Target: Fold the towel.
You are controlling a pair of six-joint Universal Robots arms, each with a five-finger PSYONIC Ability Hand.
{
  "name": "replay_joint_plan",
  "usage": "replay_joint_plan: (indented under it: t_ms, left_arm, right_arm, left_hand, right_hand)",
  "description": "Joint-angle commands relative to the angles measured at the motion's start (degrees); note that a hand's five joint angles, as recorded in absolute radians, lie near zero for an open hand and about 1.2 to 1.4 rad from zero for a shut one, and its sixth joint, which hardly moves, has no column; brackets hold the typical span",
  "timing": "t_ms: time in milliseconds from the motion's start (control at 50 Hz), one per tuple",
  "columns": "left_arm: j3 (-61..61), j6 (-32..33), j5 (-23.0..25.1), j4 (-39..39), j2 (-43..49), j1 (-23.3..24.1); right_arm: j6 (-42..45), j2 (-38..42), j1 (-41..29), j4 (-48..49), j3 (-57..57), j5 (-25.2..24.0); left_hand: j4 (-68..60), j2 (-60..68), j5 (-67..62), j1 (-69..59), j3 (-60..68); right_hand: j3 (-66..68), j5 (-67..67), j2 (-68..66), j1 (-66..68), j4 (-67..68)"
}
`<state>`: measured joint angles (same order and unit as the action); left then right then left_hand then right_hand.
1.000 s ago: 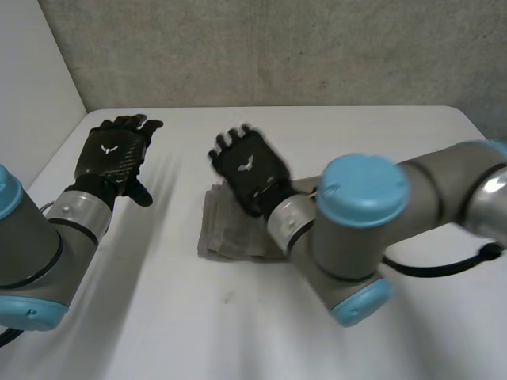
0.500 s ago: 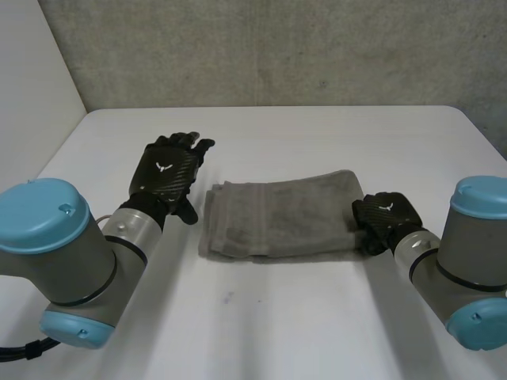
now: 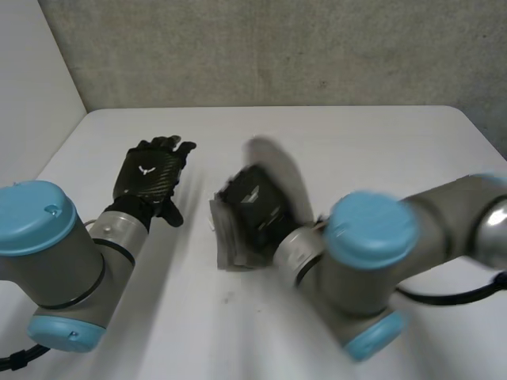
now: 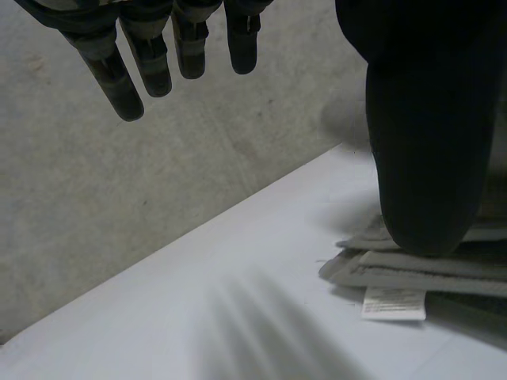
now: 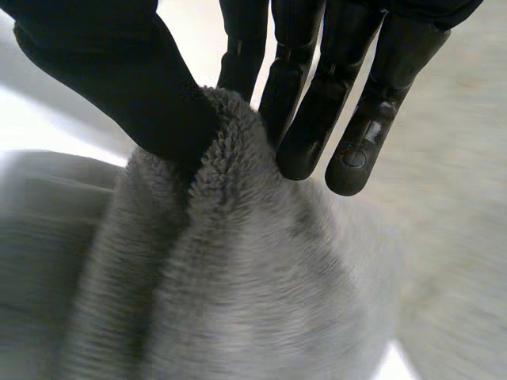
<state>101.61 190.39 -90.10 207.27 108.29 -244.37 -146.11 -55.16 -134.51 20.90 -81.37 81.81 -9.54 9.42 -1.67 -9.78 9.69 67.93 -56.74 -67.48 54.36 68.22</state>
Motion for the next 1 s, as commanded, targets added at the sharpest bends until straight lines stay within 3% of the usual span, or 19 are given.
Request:
replay_joint_plan:
  t_ms: [20,60,80,100,120,240,280,380,500,720,900,1000]
  left_arm:
    - [0.43,-0.10,-0.17,-0.02,-0.18,-0.84]
    - [0.09,-0.28,-0.34,-0.11,-0.27,-0.76]
    - [0.08,-0.28,-0.34,-0.11,-0.27,-0.76]
    - [-0.18,-0.36,-0.43,-0.29,-0.27,-0.49]
    - [-0.44,-0.37,-0.43,-0.46,-0.36,-0.23]
    - [-2.55,-0.54,-0.52,-0.73,-1.24,0.74]
    - [-4.91,-0.98,-0.52,-0.90,-1.06,2.40]
    - [-9.66,-4.39,-0.60,-3.35,0.60,5.48]
    - [-17.30,-10.02,-1.56,-10.90,8.06,9.78]
    - [-23.91,-15.04,-6.23,-14.96,22.83,10.23]
    - [-23.82,-14.52,-6.14,-16.11,21.88,9.62]
    - [-23.65,-14.34,-6.14,-18.30,18.01,9.35]
  right_arm:
    - [0.65,5.85,-3.21,-2.27,1.04,-0.16]
    - [-0.23,3.76,-3.21,-2.36,1.21,0.11]
    - [-0.23,3.74,-3.21,-2.36,1.21,0.11]
    - [-1.10,1.48,-2.78,-2.36,1.13,0.11]
    - [-2.59,-0.98,-1.73,-2.36,0.86,0.37]
    - [-11.04,-6.98,3.56,-2.62,-0.02,1.87]
    - [-18.21,-9.25,6.27,-4.46,-0.19,2.22]
    - [-24.82,-8.74,11.27,-10.25,1.56,0.82]
    - [-26.07,-1.20,14.97,-14.83,6.91,-3.57]
    - [-25.89,9.10,17.00,-17.12,13.43,-7.54]
    - [-25.63,11.22,17.09,-19.94,15.10,-7.01]
    - [-25.89,7.00,17.97,-20.29,15.36,-6.66]
  left_hand:
    - [-0.46,0.58,1.67,-0.22,0.31]
    - [-0.46,0.58,1.67,-0.22,0.31]
    - [-0.46,0.58,1.67,-0.22,0.31]
    - [-0.46,0.58,1.67,-0.22,0.31]
    - [-0.50,0.62,1.63,-0.27,0.36]
    - [-2.02,2.14,0.11,-1.78,1.87]
    - [-2.52,2.64,-0.39,-2.28,2.37]
    - [-4.20,4.32,-2.07,-3.96,4.06]
    - [-4.04,4.16,-1.91,-3.80,3.89]
    - [-3.03,3.15,-0.90,-2.79,2.88]
    - [-2.69,2.81,-0.56,-2.45,2.55]
    - [-2.36,2.48,-0.23,-2.12,2.21]
  right_hand:
    - [6.58,-7.77,-7.03,20.15,6.29]
    - [-32.22,31.04,31.77,-18.66,-32.51]
    - [-32.44,31.26,31.99,-18.88,-32.73]
    - [-52.26,51.07,51.81,-38.69,-52.55]
    - [-57.93,56.74,57.48,-44.36,-58.22]
    - [-57.93,56.74,57.48,-44.36,-58.22]
    - [-57.93,56.74,57.48,-44.36,-58.22]
    - [-57.93,56.74,57.48,-44.36,-58.22]
    - [-57.93,56.74,57.48,-44.36,-58.22]
    - [-57.93,56.74,57.48,-44.36,-58.22]
    - [-57.93,56.74,57.48,-44.36,-58.22]
    - [-57.93,56.74,57.48,-44.36,-58.22]
